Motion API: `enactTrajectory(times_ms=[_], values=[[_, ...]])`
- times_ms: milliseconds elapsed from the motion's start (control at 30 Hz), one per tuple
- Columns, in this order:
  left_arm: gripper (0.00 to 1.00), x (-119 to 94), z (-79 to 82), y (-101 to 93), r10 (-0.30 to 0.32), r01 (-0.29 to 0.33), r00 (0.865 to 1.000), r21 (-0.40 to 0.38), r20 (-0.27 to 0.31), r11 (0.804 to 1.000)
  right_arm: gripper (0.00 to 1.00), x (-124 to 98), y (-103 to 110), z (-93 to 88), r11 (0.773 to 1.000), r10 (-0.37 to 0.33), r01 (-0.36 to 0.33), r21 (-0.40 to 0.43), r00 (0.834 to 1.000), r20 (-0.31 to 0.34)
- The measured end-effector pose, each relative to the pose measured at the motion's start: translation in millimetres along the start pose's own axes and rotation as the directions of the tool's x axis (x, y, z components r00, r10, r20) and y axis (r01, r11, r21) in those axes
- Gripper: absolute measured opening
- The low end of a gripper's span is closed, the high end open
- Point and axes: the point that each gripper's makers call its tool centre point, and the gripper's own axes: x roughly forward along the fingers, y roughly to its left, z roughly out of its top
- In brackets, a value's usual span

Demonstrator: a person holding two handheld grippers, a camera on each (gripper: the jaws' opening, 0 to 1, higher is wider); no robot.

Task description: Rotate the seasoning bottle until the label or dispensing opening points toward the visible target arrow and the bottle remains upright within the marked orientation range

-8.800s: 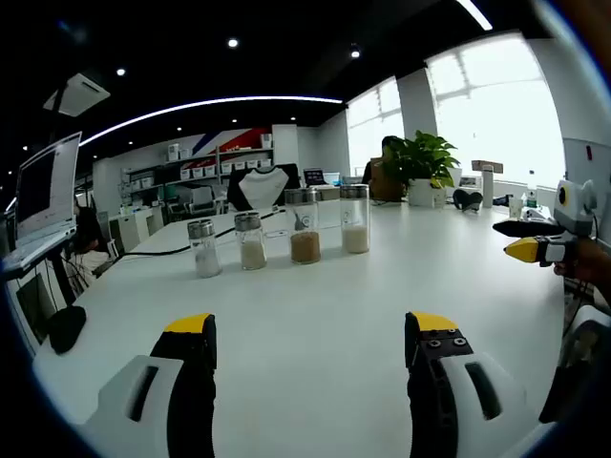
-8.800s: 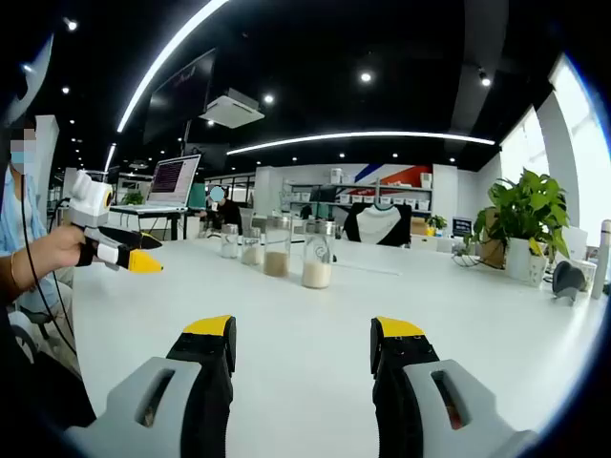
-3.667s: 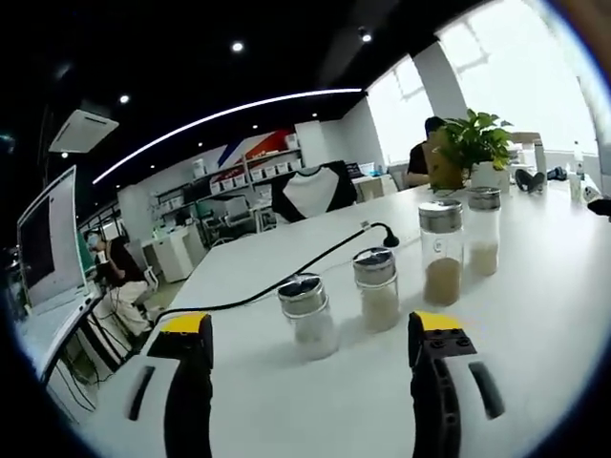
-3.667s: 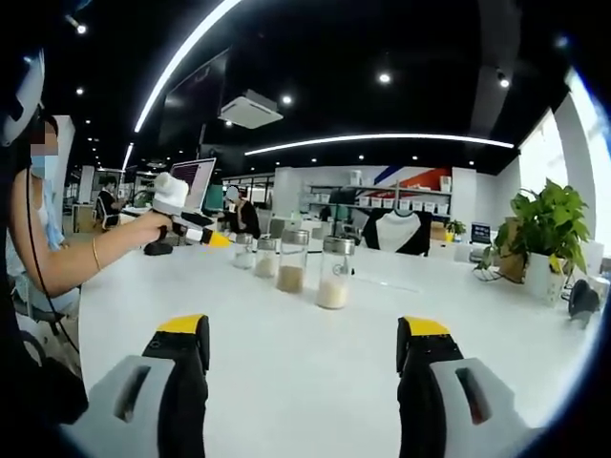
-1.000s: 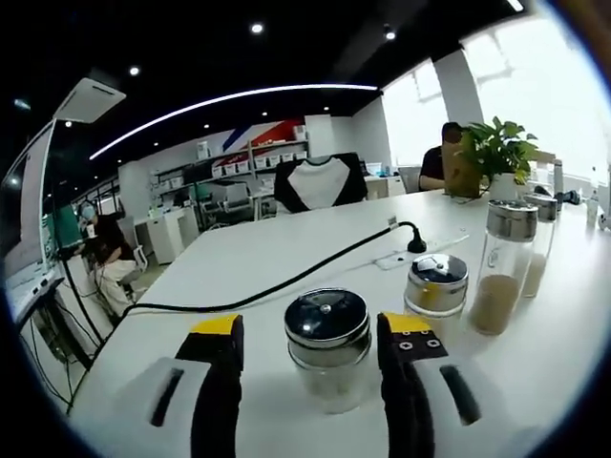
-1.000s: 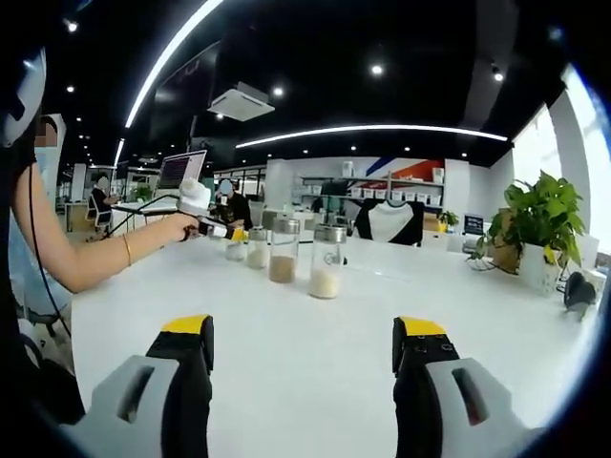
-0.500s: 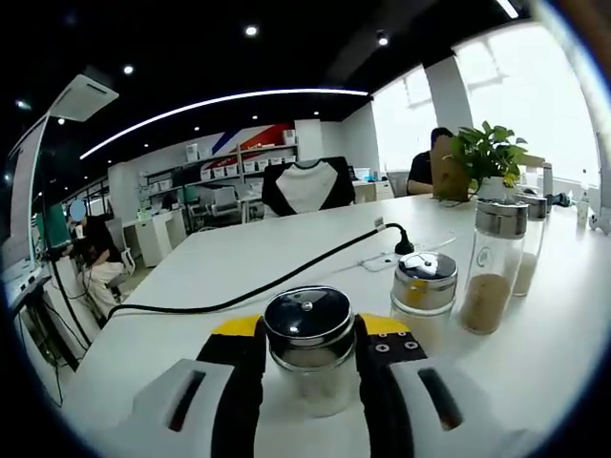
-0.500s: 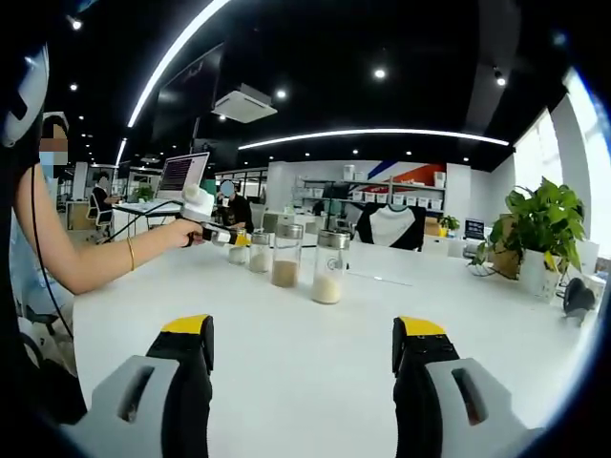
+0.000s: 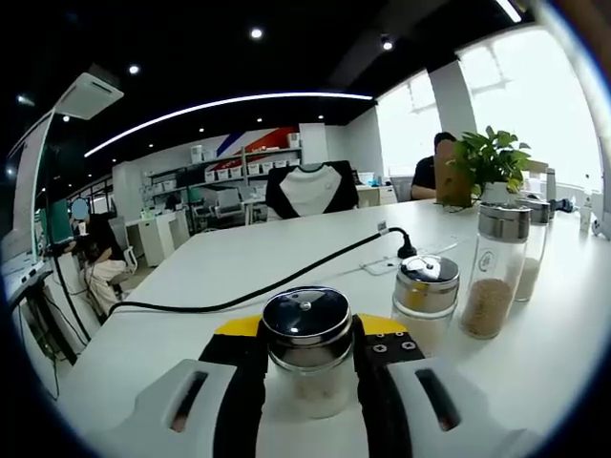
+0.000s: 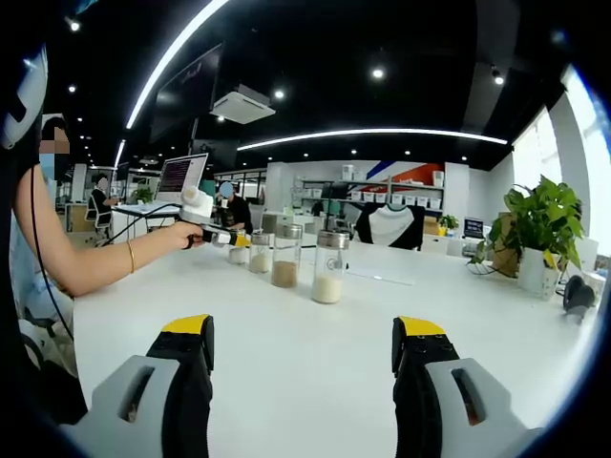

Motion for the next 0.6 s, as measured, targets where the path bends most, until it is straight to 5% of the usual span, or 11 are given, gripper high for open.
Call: enactTrajectory(times_ms=[600], values=[[0.36, -1.2, 1.2, -2.7, -0.01, 0.01, 1.0, -0.001, 0.02, 1.0, 0.77, 0.7, 2.3, 3.9, 1.0, -0.018, 0.018, 0.011, 1.0, 0.013]])
